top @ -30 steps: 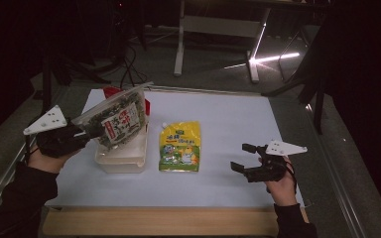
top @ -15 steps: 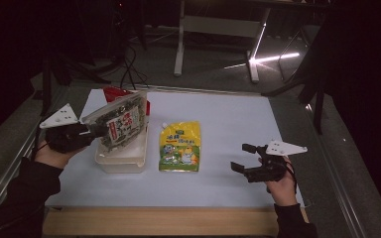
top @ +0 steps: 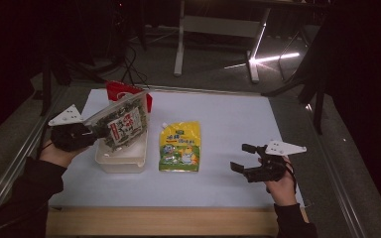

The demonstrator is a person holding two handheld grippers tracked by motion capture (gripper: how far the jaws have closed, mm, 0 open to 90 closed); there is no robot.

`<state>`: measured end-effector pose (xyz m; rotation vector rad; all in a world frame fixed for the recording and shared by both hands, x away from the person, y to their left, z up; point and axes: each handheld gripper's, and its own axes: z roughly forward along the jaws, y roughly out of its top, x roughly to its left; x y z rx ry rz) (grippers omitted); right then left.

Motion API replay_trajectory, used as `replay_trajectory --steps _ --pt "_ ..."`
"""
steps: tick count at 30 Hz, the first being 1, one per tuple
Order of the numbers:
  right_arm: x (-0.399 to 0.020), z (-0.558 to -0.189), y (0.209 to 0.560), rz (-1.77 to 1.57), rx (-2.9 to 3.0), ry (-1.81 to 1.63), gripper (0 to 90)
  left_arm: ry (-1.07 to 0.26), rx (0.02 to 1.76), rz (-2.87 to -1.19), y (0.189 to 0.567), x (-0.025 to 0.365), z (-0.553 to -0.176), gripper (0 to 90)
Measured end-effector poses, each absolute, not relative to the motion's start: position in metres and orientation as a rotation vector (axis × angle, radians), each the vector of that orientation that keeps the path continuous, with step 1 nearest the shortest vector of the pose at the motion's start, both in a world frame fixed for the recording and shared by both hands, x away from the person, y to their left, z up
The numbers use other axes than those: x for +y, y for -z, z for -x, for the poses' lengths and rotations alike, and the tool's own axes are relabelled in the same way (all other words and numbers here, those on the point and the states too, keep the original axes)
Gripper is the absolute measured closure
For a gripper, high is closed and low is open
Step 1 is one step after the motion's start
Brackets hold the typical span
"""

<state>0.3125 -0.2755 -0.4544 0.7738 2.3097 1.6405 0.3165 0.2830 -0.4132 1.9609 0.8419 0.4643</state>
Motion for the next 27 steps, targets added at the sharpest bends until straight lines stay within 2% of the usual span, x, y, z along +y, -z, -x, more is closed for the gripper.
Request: replay_trajectory --steps 12,27 --pt "-0.276 -0.312 0.454 -0.776 2.308 -1.641 12.8 -0.491 0.824 -2.021 0.390 0.275 -0.312 78.4" --pt "-0.276 -0.313 0.454 -0.778 2.308 -1.640 12.8 -0.472 0.860 -2.051 0.390 0.271 -0.317 78.5"
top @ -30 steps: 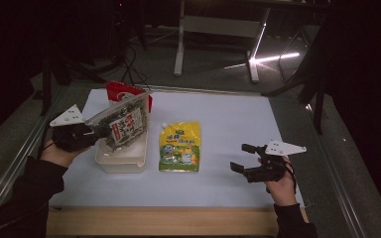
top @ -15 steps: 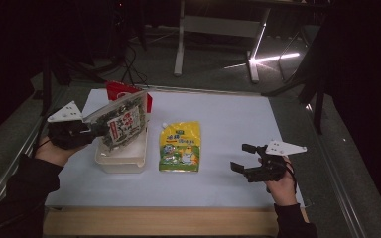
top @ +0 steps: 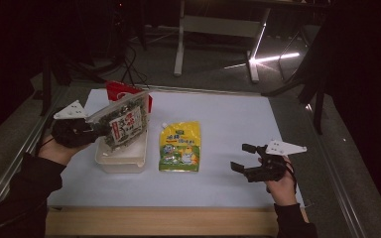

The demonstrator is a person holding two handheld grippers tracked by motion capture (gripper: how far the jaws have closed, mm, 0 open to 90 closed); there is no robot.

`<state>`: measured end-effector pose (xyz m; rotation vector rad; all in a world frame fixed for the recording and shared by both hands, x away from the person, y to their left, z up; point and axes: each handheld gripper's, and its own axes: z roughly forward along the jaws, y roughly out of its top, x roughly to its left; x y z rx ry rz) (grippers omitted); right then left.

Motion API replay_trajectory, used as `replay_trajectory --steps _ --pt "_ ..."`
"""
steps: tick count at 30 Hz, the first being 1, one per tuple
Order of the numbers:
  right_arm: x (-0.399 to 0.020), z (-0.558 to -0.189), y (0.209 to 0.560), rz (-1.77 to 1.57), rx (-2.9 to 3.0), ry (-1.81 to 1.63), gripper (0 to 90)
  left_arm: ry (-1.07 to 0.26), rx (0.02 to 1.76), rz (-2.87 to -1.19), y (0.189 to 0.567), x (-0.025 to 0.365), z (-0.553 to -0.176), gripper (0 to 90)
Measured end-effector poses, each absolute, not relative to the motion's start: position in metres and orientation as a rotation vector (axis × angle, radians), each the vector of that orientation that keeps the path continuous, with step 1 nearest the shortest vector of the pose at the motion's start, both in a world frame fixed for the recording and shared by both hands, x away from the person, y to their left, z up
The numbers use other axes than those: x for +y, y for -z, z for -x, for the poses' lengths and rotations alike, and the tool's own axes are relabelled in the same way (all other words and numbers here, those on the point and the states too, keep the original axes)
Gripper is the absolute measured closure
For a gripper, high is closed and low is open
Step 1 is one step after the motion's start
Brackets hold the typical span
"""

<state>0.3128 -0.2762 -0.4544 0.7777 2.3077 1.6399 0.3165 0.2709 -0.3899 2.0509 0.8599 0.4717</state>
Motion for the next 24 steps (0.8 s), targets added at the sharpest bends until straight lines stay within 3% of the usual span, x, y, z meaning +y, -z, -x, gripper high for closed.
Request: replay_trajectory --steps 7,24 --pt "-0.276 -0.314 0.456 -0.784 2.309 -1.643 12.8 -0.512 0.829 -2.072 0.367 0.269 -0.310 78.5" --pt "-0.276 -0.314 0.456 -0.781 2.312 -1.643 12.8 -0.465 0.876 -2.114 0.380 0.263 -0.321 78.6"
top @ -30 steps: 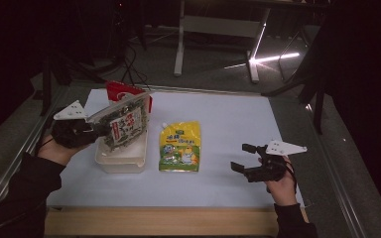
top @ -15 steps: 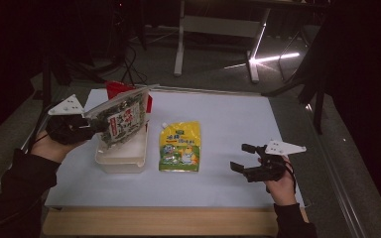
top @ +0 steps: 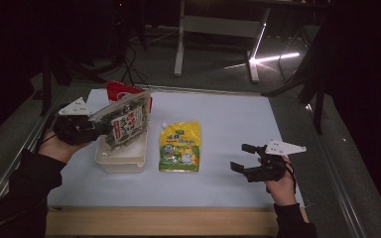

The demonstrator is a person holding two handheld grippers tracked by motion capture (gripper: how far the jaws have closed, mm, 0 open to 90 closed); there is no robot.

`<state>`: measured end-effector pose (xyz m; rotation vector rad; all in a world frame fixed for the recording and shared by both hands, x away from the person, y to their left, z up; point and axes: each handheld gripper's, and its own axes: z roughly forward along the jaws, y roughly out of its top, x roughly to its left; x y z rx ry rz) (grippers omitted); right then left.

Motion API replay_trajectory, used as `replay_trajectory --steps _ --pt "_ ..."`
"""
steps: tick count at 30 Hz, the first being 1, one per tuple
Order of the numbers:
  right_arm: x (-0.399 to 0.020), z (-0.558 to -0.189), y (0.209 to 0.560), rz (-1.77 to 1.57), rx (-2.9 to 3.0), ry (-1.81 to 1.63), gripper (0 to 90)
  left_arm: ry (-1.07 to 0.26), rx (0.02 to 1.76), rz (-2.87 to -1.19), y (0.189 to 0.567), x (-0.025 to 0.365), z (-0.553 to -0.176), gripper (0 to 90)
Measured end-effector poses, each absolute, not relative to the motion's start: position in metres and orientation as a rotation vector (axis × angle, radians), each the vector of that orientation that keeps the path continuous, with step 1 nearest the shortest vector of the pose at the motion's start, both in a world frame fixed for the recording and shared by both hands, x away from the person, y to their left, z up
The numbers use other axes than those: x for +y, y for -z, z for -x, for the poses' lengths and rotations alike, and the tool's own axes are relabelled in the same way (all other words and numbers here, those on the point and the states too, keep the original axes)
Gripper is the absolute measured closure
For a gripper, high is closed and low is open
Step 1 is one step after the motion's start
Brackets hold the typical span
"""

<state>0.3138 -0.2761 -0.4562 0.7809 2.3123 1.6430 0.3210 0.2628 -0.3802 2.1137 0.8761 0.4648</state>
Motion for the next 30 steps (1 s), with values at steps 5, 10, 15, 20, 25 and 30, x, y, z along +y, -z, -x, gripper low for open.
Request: replay_trajectory --steps 5,10,15,20,25,30 --pt "-0.276 -0.314 0.456 -0.783 2.309 -1.644 12.8 -0.509 0.857 -2.133 0.359 0.259 -0.315 78.5" --pt "-0.275 -0.314 0.457 -0.785 2.314 -1.643 12.8 -0.521 0.847 -2.171 0.354 0.254 -0.316 78.5" --pt "-0.275 -0.314 0.457 -0.787 2.313 -1.645 12.8 -0.479 0.865 -2.196 0.363 0.249 -0.324 78.6" --pt "-0.276 -0.314 0.457 -0.787 2.313 -1.646 12.8 -0.466 0.871 -2.224 0.374 0.246 -0.331 78.5" --pt "-0.277 -0.314 0.459 -0.792 2.317 -1.641 12.8 -0.443 0.876 -2.144 0.387 0.258 -0.332 78.5" --pt "-0.276 -0.315 0.459 -0.789 2.322 -1.637 12.8 -0.407 0.890 -2.070 0.398 0.274 -0.332 78.4"
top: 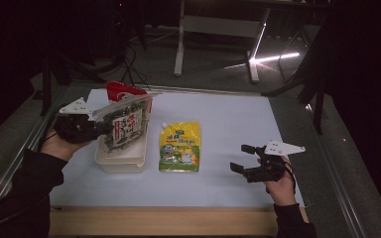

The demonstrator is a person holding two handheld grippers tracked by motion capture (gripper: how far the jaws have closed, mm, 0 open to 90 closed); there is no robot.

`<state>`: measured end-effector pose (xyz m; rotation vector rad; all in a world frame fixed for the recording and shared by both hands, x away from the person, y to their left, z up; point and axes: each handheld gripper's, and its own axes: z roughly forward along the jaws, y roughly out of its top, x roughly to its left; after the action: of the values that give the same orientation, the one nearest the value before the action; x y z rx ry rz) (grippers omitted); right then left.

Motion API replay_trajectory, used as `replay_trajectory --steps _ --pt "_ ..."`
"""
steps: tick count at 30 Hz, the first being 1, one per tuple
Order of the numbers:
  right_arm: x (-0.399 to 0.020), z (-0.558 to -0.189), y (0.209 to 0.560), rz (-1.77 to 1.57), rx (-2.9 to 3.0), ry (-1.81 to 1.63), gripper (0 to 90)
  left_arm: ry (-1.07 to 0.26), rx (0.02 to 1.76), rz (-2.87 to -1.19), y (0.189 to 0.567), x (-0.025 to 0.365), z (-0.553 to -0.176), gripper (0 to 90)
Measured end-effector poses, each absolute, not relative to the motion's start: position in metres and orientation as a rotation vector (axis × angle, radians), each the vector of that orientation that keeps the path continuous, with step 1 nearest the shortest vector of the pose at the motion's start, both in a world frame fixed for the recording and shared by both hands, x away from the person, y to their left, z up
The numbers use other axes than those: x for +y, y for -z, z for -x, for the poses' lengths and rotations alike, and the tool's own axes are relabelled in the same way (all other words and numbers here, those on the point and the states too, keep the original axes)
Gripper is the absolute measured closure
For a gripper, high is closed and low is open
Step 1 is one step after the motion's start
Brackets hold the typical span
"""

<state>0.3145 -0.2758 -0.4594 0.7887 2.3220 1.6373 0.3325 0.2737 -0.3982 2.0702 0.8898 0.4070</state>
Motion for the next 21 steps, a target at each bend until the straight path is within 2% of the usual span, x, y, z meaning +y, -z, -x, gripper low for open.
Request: replay_trajectory --steps 4,7,12,21 --pt "-0.273 -0.314 0.459 -0.779 2.328 -1.633 12.8 -0.400 0.897 -2.000 0.407 0.281 -0.331 78.3" --pt "-0.273 -0.314 0.459 -0.776 2.326 -1.633 12.8 -0.379 0.907 -2.021 0.420 0.281 -0.333 78.3" --pt "-0.273 -0.314 0.460 -0.777 2.332 -1.630 12.8 -0.369 0.931 -1.964 0.433 0.294 -0.331 78.1" --pt "-0.271 -0.313 0.460 -0.763 2.333 -1.633 13.2 -0.384 0.884 -1.946 0.437 0.291 -0.325 75.9"
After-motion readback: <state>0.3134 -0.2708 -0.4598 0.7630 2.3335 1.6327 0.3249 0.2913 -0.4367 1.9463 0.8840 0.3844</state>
